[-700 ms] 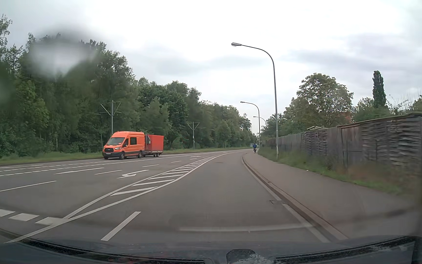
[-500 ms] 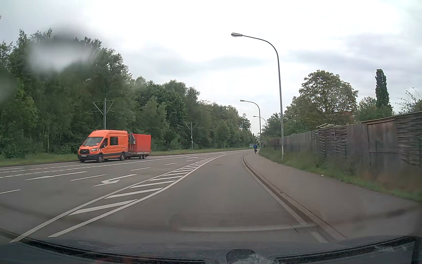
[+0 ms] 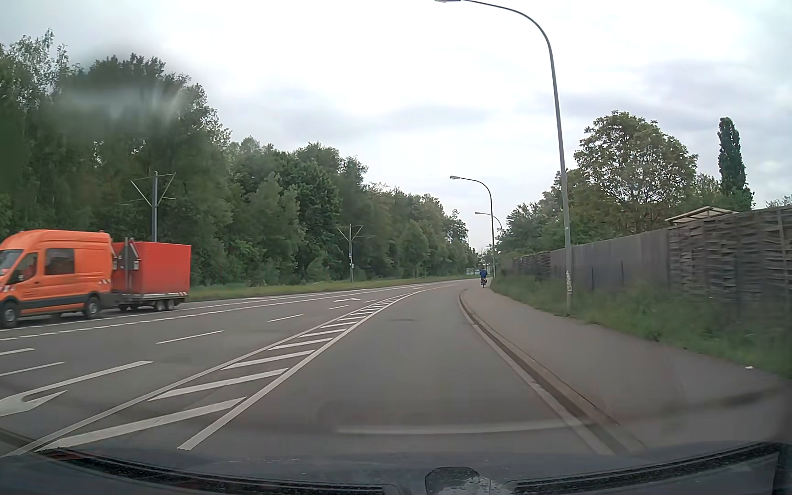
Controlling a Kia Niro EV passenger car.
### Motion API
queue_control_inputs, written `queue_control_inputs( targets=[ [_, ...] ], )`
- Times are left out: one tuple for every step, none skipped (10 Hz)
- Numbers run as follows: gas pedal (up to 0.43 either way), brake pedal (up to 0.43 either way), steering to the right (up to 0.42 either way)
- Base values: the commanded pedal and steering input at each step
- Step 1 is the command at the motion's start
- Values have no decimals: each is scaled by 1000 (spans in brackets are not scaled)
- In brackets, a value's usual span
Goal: Follow the waypoints while adhering to traffic rules and regulations
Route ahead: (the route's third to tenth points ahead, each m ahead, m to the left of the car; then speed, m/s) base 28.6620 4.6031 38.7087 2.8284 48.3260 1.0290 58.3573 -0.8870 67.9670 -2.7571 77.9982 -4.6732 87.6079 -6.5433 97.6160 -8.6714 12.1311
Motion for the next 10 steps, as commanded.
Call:
queue_control_inputs(
  targets=[
    [98,0,5],
    [98,0,5],
    [98,0,6],
    [98,0,6],
    [98,0,6],
    [98,0,7],
    [98,0,7],
    [98,0,7],
    [98,0,7],
    [98,0,7]
  ],
)
